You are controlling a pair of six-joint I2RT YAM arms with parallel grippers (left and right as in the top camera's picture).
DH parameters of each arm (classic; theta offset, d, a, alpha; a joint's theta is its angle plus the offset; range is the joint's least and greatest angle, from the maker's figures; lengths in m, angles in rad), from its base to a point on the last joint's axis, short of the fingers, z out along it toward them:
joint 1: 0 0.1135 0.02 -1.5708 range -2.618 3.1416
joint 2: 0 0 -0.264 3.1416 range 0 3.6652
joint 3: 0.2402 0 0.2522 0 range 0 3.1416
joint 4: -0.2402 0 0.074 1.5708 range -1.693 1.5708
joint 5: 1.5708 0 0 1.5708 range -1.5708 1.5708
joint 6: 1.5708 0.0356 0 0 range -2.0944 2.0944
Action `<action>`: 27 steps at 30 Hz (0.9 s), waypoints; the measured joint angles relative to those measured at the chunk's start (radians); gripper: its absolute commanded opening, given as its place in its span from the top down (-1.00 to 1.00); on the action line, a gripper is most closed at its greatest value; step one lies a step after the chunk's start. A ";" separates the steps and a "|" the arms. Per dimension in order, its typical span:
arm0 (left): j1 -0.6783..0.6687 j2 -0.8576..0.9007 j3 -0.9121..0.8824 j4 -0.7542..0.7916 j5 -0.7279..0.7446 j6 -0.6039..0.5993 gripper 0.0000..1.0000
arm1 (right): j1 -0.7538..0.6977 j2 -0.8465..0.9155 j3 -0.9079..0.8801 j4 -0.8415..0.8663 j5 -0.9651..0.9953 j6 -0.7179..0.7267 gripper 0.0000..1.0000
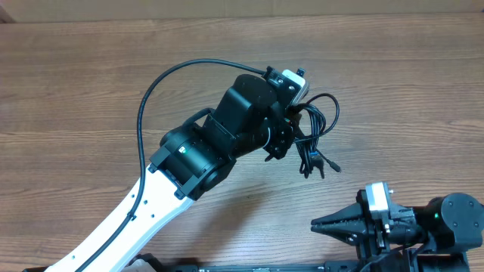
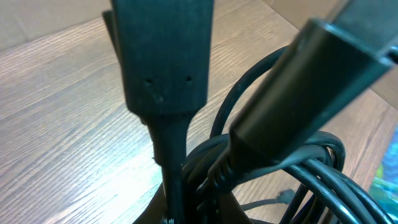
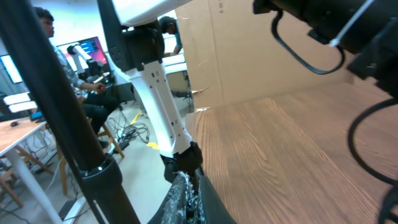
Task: Untangle cables
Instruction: 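Move the open right gripper up to the hanging cable loops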
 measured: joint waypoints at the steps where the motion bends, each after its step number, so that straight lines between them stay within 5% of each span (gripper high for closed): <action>1: 0.000 0.000 0.000 0.001 -0.007 -0.001 0.92 | 0.004 0.000 0.000 0.002 0.000 -0.005 0.38; 2: 0.000 0.000 0.000 0.000 -0.014 0.000 0.92 | 0.005 0.000 0.000 0.002 0.000 -0.004 -0.55; 4: 0.000 0.000 0.000 -0.002 -0.025 0.005 0.91 | 0.005 0.000 0.000 0.000 0.002 -0.007 -0.98; 16: 0.000 0.000 0.000 -0.051 -0.022 0.010 0.91 | 0.005 0.000 0.000 -0.034 0.234 0.118 -1.00; 27: -0.015 0.000 0.000 -0.087 0.136 0.020 0.92 | 0.004 0.000 0.000 -0.082 0.374 0.179 -1.00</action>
